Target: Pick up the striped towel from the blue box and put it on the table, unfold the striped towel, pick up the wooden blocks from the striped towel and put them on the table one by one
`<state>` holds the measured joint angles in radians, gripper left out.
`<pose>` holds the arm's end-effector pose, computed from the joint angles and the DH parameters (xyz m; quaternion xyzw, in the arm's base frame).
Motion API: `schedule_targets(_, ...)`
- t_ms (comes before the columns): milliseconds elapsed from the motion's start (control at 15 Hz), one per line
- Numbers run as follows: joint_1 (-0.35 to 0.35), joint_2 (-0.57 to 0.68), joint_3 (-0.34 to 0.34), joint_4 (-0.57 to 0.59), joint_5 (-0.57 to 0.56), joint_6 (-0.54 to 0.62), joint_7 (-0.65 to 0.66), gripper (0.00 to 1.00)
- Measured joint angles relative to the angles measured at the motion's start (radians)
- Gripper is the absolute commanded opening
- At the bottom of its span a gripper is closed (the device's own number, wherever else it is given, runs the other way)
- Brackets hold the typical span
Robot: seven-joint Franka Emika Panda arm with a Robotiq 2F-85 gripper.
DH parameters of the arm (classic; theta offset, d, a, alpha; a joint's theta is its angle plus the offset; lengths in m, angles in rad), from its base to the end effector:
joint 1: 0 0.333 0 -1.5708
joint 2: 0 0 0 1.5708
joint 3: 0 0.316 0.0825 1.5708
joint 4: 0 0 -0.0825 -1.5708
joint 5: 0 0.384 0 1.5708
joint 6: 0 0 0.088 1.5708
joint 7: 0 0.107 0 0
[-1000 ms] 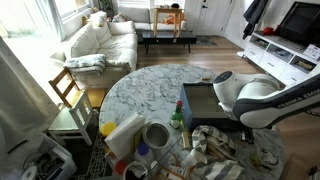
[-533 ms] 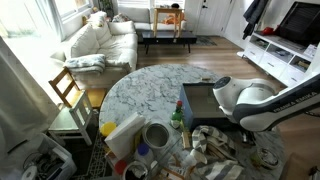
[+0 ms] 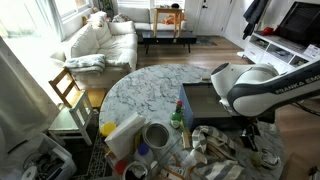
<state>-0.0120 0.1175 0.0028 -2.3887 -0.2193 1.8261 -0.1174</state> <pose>0.4158 -0.0215 0.2397 0.9324 0.1120 -0.3366 0.0693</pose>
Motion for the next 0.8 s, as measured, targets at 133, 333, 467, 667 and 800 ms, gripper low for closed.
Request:
schedule_targets(133,0.006,-0.026,0.015,0.02,0.124,-0.073,0.0,1.0)
schedule_targets(333,0.014,-0.034,0.026,0.031,0.294,-0.1,0.012,1.0)
schedule_targets(467,0.017,-0.028,0.027,0.024,0.376,-0.067,0.013,1.0)
schedule_targets(667,0.022,-0.012,0.029,-0.004,0.444,0.057,0.013,1.0)
schedule_targets(800,0.026,0.002,0.03,-0.027,0.45,0.148,0.02,1.0)
